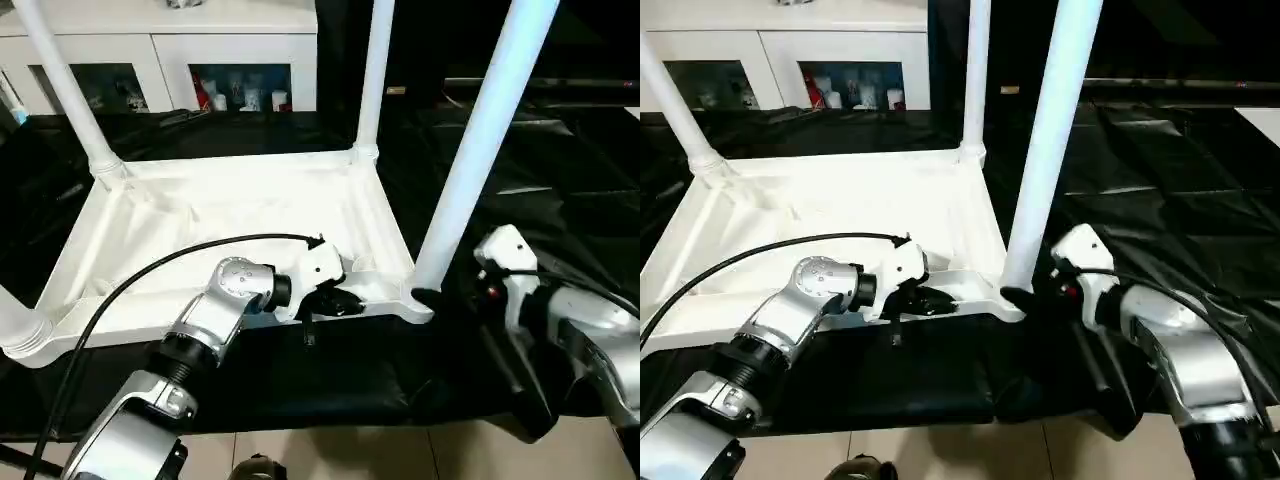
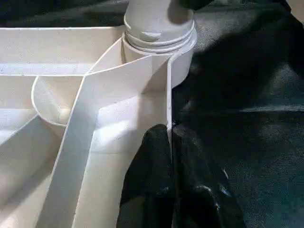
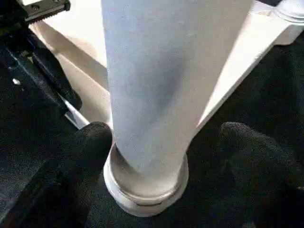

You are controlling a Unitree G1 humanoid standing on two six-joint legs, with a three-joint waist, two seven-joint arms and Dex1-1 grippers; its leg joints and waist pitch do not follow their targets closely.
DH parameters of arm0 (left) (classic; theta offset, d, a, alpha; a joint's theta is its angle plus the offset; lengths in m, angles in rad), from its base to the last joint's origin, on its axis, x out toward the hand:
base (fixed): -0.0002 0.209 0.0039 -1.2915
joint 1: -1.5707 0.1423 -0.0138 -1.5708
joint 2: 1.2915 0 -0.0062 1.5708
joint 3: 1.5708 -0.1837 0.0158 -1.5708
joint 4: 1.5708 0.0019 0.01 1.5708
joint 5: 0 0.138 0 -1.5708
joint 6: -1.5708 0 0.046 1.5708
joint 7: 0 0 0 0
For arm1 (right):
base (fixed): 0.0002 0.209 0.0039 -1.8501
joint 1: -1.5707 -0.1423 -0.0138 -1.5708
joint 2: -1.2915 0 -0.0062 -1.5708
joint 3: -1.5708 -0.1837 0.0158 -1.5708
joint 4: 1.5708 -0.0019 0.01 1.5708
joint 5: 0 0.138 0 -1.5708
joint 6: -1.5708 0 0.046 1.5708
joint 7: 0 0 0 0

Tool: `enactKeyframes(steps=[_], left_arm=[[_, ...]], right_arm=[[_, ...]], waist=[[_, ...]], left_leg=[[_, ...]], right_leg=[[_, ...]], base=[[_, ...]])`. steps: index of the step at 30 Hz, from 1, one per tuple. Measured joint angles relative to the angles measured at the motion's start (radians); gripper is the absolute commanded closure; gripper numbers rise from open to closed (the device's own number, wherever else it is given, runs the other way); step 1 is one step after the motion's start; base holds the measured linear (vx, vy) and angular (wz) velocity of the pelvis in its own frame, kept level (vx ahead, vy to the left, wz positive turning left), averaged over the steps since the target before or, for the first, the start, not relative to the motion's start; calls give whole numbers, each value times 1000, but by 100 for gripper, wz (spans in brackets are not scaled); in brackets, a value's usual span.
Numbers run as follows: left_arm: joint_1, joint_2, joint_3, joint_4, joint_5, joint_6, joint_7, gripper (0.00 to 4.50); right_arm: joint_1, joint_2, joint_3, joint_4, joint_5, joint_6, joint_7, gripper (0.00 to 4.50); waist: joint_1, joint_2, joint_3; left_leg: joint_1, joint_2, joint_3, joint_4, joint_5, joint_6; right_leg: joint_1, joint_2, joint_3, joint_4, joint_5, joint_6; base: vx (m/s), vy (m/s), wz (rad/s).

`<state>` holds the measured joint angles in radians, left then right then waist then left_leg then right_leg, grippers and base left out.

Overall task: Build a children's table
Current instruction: Rotate leg to tighten

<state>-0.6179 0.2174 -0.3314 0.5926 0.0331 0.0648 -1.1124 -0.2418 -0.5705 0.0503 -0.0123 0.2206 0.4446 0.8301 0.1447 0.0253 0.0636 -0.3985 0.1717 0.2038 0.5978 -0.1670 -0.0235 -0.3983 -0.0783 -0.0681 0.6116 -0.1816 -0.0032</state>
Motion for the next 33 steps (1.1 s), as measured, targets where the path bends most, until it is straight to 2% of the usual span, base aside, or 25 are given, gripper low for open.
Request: enactKeyframes(steps=[4, 6, 14, 17, 18, 25, 29, 33], left_arm=[[0, 1, 0, -1, 0, 2, -1, 450], [0, 1, 0, -1, 0, 3, -1, 450], [0, 7, -1, -11, 0, 9, -14, 450], [0, 8, -1, -12, 0, 9, -17, 450], [0, 9, -1, -13, 0, 10, -17, 450], [1, 13, 0, -20, 0, 33, -15, 450], [-4, -2, 17, 1, 1, 56, 37, 450], [-74, -91, 40, 115, 34, 75, 214, 450]], right_arm=[[-6, 1, 8, 28, 0, -10, 1, 80], [-6, 2, 11, 31, 1, -14, 4, 84], [-19, 19, 23, 64, 2, -29, 20, 163], [-20, 20, 33, 64, 3, -37, 22, 174], [-20, 21, 34, 65, 3, -39, 23, 197], [-26, 48, 35, 93, 1, -56, 18, 237], [-36, 112, 25, 136, -16, -81, -68, 246], [-87, 282, -43, 233, -57, -91, -341, 250]], waist=[[-1, 0, 0], [-1, 0, 0], [-3, 0, 0], [-3, 0, 0], [-3, 0, 0], [-7, 0, 0], [-18, 0, 0], [-35, -1, 0]], left_leg=[[0, 0, 0, 0, 0, 0], [0, 0, 0, 0, 0, 0], [0, 0, 0, 0, 0, 0], [-1, 0, 0, 0, 0, 0], [-1, 0, 0, 0, 0, 0], [-1, 0, 0, 0, 0, 0], [0, 0, 0, 0, 0, 0], [1, 0, 0, 1, 0, 0]], right_leg=[[0, 0, 0, 0, 0, 0], [0, 0, 0, 0, 0, 0], [0, 0, 0, 0, 0, 0], [-1, 0, 0, 0, 0, 0], [-1, 0, 0, 0, 0, 0], [-1, 0, 0, 0, 0, 0], [-1, 0, 0, 0, 0, 0], [0, 0, 0, -1, -1, 1]], base=[[0, 0, 0], [0, 0, 0], [0, 0, 0], [0, 0, 0], [0, 0, 0], [0, 0, 0], [0, 0, 0], [0, 0, 0]])
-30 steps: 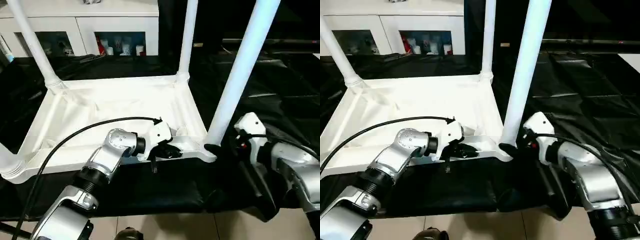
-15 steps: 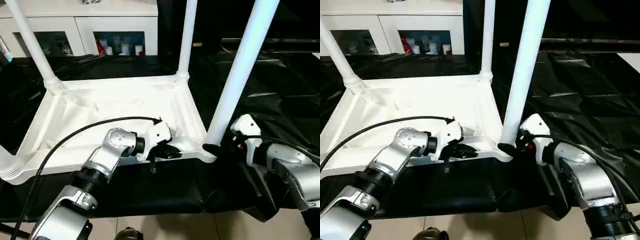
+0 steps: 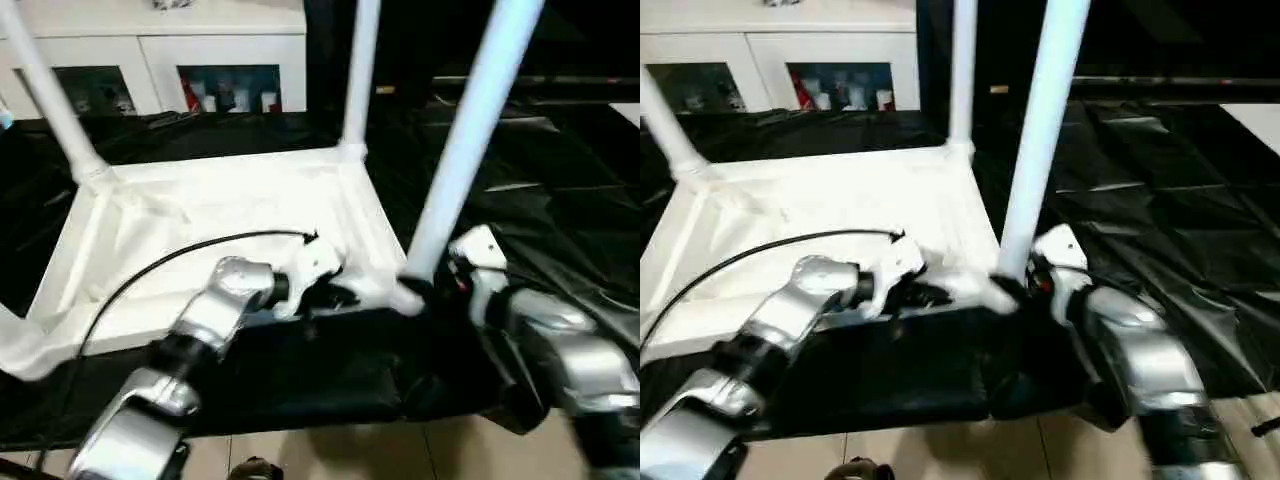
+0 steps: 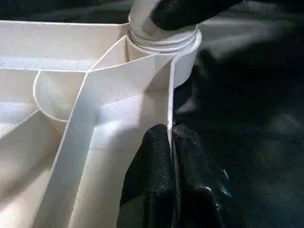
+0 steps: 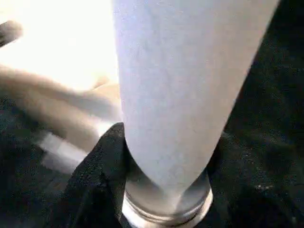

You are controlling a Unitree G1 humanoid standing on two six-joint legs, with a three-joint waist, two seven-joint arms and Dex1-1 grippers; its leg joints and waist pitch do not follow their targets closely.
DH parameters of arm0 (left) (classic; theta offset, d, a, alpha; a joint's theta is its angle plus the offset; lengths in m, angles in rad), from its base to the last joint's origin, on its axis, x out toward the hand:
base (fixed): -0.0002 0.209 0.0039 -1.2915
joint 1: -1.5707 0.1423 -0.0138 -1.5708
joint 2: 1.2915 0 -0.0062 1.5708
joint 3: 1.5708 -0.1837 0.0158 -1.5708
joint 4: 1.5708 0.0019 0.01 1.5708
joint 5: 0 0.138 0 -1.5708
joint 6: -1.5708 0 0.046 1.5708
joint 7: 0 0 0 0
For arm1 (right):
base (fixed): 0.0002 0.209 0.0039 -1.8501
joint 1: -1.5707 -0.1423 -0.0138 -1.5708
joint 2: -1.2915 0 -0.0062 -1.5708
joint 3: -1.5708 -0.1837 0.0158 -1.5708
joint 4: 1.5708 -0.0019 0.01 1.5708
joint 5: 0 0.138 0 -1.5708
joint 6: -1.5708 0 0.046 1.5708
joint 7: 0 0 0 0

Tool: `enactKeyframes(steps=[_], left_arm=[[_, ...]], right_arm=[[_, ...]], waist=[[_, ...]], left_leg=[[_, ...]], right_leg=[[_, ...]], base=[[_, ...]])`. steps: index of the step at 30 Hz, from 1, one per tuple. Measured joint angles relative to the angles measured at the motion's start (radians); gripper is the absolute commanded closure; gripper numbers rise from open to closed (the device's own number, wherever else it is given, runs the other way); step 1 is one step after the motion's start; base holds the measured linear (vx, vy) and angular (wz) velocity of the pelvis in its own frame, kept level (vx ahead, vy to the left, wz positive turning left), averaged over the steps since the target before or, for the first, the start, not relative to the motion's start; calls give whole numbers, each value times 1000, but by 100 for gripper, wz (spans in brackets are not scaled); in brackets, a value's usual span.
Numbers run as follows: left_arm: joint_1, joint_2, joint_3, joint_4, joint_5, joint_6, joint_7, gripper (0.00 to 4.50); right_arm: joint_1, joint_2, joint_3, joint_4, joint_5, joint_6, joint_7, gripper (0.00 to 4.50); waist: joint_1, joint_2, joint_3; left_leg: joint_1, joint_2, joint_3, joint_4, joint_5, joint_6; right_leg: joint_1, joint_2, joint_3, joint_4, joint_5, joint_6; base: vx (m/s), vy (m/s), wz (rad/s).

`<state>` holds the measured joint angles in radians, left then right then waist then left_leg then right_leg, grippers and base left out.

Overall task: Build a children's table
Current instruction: Rotate leg to tighten

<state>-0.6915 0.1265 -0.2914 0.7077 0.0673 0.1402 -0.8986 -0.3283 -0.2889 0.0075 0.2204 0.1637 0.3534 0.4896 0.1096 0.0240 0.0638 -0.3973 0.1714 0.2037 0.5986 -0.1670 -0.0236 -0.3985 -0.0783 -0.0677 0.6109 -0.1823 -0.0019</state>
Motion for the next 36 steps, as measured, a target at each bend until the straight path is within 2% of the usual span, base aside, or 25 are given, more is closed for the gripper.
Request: enactKeyframes(steps=[7, 12, 14, 20, 21, 23, 26, 31, 33, 36], left_arm=[[-85, -121, 9, 148, 24, -1, 227, 450], [-96, -133, 7, 175, 41, -45, 243, 450], [-94, -126, 0, 176, 46, -75, 234, 450], [-92, -113, 2, 179, 47, -101, 227, 450], [-92, -112, 3, 179, 46, -102, 226, 405], [-86, -112, 18, 179, 35, -116, 224, 390], [-71, -117, 52, 119, -16, -157, 195, 368], [-45, -99, 61, 42, -45, -158, 176, 337], [11, -74, 76, -58, -73, -136, 155, 312], [104, -8, 102, -225, -124, -45, 101, 302]], right_arm=[[-96, 163, -63, 117, -63, -20, -369, 251], [-103, 192, -69, 130, -83, -48, -421, 251], [-100, 196, -69, 128, -83, -60, -422, 195], [-68, 191, -48, 106, -97, -84, -409, 148], [-66, 189, -44, 105, -99, -85, -406, 133], [-56, 186, -37, 85, -101, -85, -403, 123], [-7, 160, -30, 4, -101, -84, -381, 121], [59, 118, -31, -117, -97, -75, -342, 121], [129, 80, -35, -215, -86, -52, -307, 121], [241, 22, -64, -330, -50, -5, -251, 121]], waist=[[-3, 1, 0], [-1, 2, 0], [-1, 2, 0], [-4, 2, 0], [-6, 2, 0], [-6, 2, 0], [-1, 0, 1], [-3, 0, 1], [0, 0, 1], [-2, -1, 1]], left_leg=[[0, -1, 0, -1, 0, 0], [-1, -1, 0, -2, 0, 0], [-2, -1, 0, -3, 0, 0], [-3, -1, 0, -4, 0, 0], [-3, -1, 0, -4, 0, 0], [-3, -1, 0, -4, 0, 0], [-4, 0, 0, -4, 0, 0], [-4, 0, 0, -3, 0, 0], [-4, 0, 0, -4, 0, 0], [-4, 0, 0, -4, 0, 0]], right_leg=[[1, 0, 1, -1, 0, 1], [1, 0, 1, -1, 2, -3], [-1, 0, 0, -1, 2, -2], [-3, 0, 0, -1, 2, -2], [-3, 0, 0, -1, 2, -2], [-3, 0, 0, 0, 2, -2], [-3, 0, 0, -1, 2, -2], [-4, 0, 0, -1, 1, 0], [-4, 0, 0, -1, -1, 1], [-4, 1, 0, -1, -2, 2]], base=[[0, 0, 0], [0, 0, 0], [0, 0, 0], [0, 0, 0], [0, 0, 0], [0, 0, 0], [0, 0, 0], [0, 0, 0], [0, 0, 0], [0, 0, 0]])
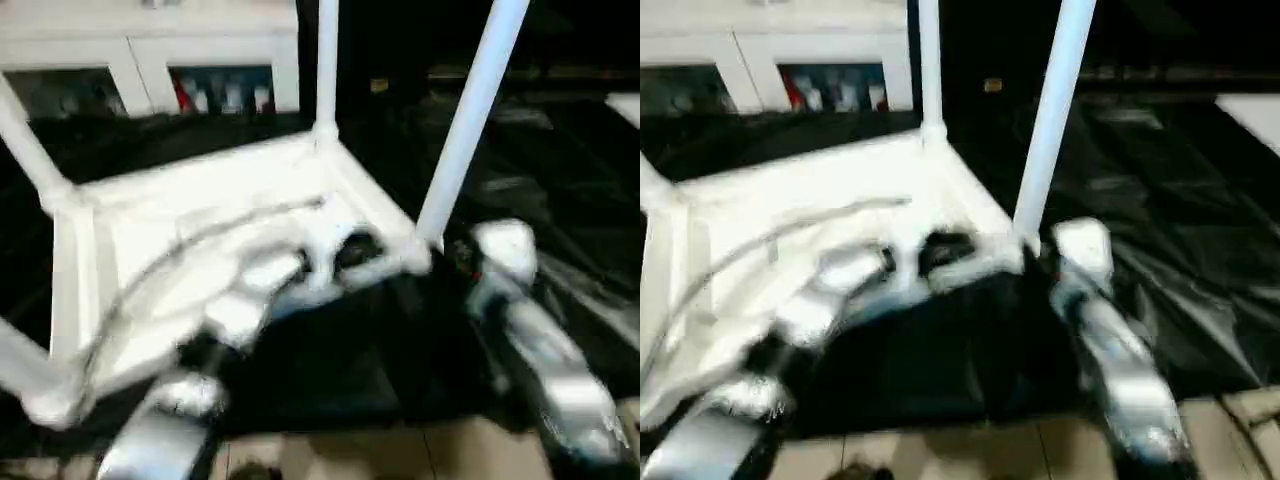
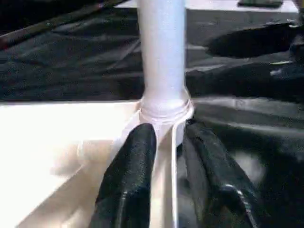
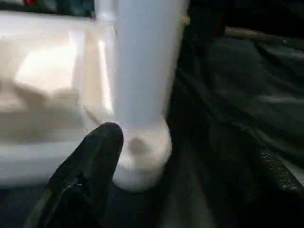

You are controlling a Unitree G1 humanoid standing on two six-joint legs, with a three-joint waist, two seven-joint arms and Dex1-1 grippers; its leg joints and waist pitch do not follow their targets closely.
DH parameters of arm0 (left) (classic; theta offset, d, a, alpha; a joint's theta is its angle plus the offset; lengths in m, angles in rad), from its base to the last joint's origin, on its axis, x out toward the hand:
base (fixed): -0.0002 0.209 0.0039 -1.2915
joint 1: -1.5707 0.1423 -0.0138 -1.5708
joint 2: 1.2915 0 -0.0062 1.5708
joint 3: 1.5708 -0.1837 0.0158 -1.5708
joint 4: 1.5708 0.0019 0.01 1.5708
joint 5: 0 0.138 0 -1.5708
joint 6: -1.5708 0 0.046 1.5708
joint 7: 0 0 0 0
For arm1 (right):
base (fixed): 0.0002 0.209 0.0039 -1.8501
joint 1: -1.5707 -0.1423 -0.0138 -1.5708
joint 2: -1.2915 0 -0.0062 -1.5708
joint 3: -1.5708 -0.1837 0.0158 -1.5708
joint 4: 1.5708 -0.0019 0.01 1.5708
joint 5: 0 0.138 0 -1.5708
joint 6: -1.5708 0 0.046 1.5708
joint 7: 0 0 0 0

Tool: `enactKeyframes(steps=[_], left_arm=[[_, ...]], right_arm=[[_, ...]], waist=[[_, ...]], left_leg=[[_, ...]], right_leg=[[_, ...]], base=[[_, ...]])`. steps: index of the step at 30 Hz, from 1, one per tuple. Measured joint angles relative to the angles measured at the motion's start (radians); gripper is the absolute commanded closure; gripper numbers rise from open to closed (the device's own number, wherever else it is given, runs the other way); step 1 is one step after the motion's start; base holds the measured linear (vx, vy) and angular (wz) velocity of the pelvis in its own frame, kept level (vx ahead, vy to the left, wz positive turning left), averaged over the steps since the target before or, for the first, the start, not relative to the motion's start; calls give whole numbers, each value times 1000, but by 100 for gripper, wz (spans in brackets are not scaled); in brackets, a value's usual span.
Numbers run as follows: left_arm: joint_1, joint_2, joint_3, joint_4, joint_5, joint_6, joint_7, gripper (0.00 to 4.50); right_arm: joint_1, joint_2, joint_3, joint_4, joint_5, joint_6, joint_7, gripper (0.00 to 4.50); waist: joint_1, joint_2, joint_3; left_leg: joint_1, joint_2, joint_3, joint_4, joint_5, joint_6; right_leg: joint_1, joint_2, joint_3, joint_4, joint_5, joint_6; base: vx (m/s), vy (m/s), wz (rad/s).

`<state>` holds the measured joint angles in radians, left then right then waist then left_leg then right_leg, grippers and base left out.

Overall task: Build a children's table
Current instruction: Rotate leg to tighten

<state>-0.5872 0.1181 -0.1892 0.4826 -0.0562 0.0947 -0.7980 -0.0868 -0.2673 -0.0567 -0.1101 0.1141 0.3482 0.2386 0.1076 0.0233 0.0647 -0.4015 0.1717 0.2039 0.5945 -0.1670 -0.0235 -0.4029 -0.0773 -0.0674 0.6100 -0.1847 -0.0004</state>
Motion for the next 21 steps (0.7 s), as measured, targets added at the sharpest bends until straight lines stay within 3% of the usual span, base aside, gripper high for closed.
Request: enactKeyframes(steps=[3, 9, 10, 11, 12, 15, 17, 21], left_arm=[[126, 80, 6, -224, -71, 133, -81, 262], [237, 196, -24, -439, -135, 271, -175, 212], [284, 269, -26, -521, -160, 324, -202, 204], [308, 301, -21, -553, -168, 357, -214, 179], [328, 330, -17, -581, -173, 388, -225, 179], [364, 386, -7, -630, -174, 452, -242, 151], [398, 450, -3, -662, -156, 495, -247, 136], [427, 495, -1, -675, -140, 531, -242, 98]], right_arm=[[87, -51, -3, -79, 47, 37, 84, 121], [66, -47, 53, -79, 74, 43, 154, 121], [20, -20, 75, -51, 75, 45, 162, 121], [-1, -13, 87, -44, 76, 45, 166, 151], [-24, -6, 98, -35, 77, 45, 174, 151], [-86, 19, 116, 11, 78, 43, 188, 177], [-169, 53, 134, 111, 70, 35, 184, 193], [-236, 88, 144, 223, 52, 10, 169, 233]], waist=[[-5, 0, 0], [-21, -2, 1], [-37, -5, 3], [-41, -7, 4], [-45, -10, 5], [-45, -16, 9], [-52, -20, 11], [-48, -28, 15]], left_leg=[[0, 0, 0, 0, 0, 0], [2, 0, 0, -1, 0, 0], [5, 0, -1, -2, 0, 0], [7, -1, -4, -2, 0, 0], [8, -1, -5, -2, 0, -1], [9, -1, -5, -3, 0, -1], [11, -2, -5, -3, 0, -1], [12, -3, -4, -3, 0, -1]], right_leg=[[0, 0, 0, 0, -1, 1], [0, 0, 1, 0, -3, 5], [-1, 0, 1, 2, -3, 5], [0, 0, -1, 1, -3, 5], [0, 0, -2, 1, -3, 5], [0, 0, -1, 0, -3, 5], [0, 0, 0, 0, -3, 5], [1, 0, 3, -1, -3, 5]], base=[[0, 0, 0], [0, 0, 0], [0, 0, 0], [0, 0, 0], [0, 0, 0], [0, 0, 0], [0, 0, 0], [0, 0, 0]])
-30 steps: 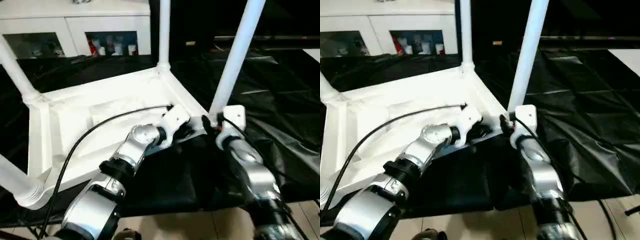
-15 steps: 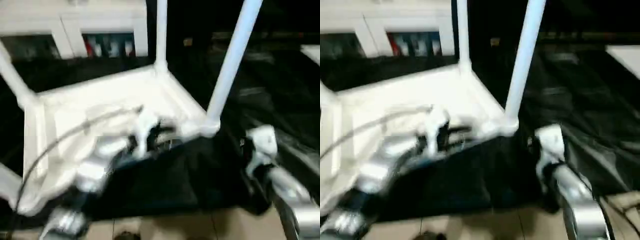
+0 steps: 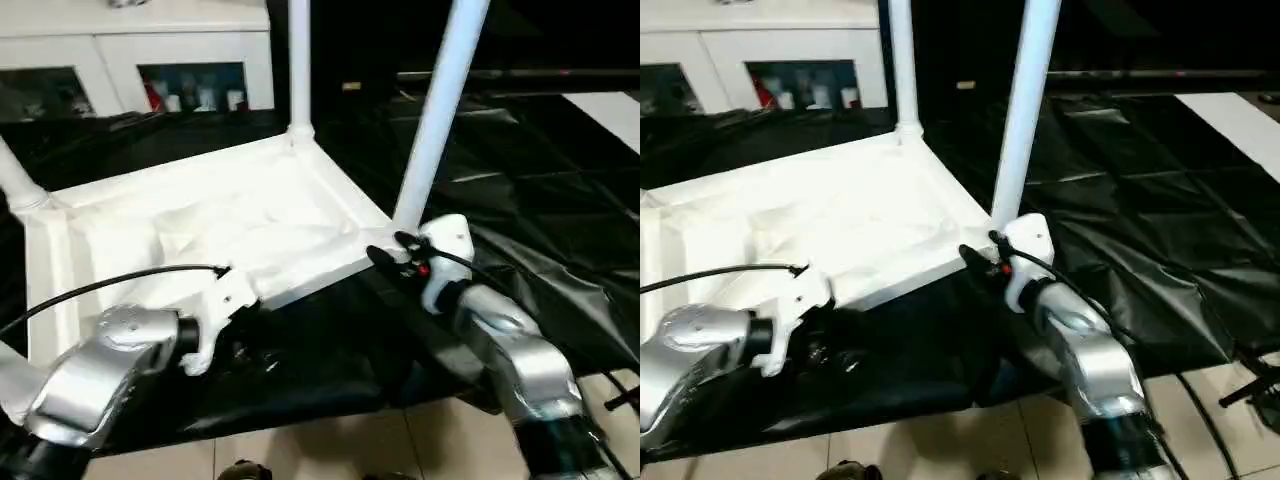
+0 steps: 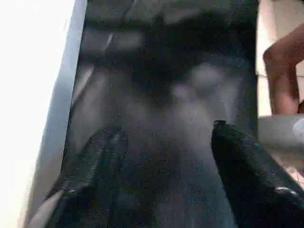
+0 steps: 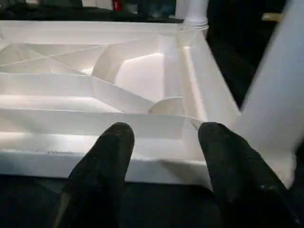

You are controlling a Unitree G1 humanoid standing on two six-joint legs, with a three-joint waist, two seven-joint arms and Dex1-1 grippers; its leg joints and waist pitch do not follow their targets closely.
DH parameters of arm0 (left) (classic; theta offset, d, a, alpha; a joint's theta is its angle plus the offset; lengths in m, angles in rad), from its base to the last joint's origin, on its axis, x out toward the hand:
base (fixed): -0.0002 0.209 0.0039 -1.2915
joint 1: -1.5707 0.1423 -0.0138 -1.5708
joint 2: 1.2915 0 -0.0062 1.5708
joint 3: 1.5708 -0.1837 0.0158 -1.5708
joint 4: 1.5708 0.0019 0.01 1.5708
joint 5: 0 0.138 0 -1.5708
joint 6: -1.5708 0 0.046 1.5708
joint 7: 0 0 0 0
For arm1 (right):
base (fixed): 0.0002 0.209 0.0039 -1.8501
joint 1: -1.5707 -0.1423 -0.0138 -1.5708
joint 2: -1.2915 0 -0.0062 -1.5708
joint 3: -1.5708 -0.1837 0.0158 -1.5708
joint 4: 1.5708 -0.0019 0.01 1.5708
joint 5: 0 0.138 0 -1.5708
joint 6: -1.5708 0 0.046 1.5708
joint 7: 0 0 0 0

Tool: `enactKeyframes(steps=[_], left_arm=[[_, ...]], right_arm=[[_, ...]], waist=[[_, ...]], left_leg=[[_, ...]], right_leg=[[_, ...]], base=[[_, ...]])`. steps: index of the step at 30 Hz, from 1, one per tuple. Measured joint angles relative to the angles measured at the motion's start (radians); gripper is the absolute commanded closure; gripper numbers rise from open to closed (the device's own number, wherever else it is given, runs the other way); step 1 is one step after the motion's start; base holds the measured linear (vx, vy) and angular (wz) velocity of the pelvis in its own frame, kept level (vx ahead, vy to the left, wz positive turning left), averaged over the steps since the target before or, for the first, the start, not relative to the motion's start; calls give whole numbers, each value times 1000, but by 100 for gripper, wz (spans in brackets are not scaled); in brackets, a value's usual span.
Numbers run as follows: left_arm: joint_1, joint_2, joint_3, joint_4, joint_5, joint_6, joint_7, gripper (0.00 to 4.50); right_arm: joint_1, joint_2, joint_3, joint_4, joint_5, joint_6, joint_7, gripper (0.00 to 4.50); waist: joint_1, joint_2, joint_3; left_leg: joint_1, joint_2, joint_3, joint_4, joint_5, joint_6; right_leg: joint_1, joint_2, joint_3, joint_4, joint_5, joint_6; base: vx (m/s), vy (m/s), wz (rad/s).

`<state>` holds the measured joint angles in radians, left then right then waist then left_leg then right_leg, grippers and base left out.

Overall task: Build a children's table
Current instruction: Rotate leg to tighten

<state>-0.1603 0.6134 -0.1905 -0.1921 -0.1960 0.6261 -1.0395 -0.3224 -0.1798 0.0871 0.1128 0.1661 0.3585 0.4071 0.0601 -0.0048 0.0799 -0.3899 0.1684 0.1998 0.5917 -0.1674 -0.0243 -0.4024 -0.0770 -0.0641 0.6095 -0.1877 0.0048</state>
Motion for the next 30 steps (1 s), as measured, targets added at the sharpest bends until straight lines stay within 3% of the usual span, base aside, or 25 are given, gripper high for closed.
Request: enactKeyframes(steps=[7, 15, 23, 30], left_arm=[[13, 74, -12, -73, 48, 96, 65, 48], [10, 97, -21, -79, 74, 118, 101, 0], [-3, 92, -24, -78, 85, 128, 132, 0], [-2, 85, -24, -75, 91, 93, 155, 0]], right_arm=[[-227, 100, -54, 301, 4, -108, -79, 282], [-331, 129, -160, 540, 23, -236, -257, 361], [-394, 63, -263, 727, 23, -372, -427, 430], [-448, -39, -317, 863, 24, -420, -456, 441]], waist=[[0, -11, 2], [10, -14, 0], [41, -14, 0], [41, -16, 0]], left_leg=[[1, 0, 1, -1, 0, -1], [0, 0, 1, -1, 2, -3], [-3, 1, 4, -1, 2, -3], [-6, 1, 4, 0, 2, -3]], right_leg=[[-1, 0, 1, 3, 4, -6], [-1, 0, 1, 5, 7, -10], [2, 0, 3, 5, 6, -9], [0, 0, 3, 5, 6, -9]], base=[[0, 0, 0], [0, 0, 0], [0, 0, 0], [0, 0, 0]])
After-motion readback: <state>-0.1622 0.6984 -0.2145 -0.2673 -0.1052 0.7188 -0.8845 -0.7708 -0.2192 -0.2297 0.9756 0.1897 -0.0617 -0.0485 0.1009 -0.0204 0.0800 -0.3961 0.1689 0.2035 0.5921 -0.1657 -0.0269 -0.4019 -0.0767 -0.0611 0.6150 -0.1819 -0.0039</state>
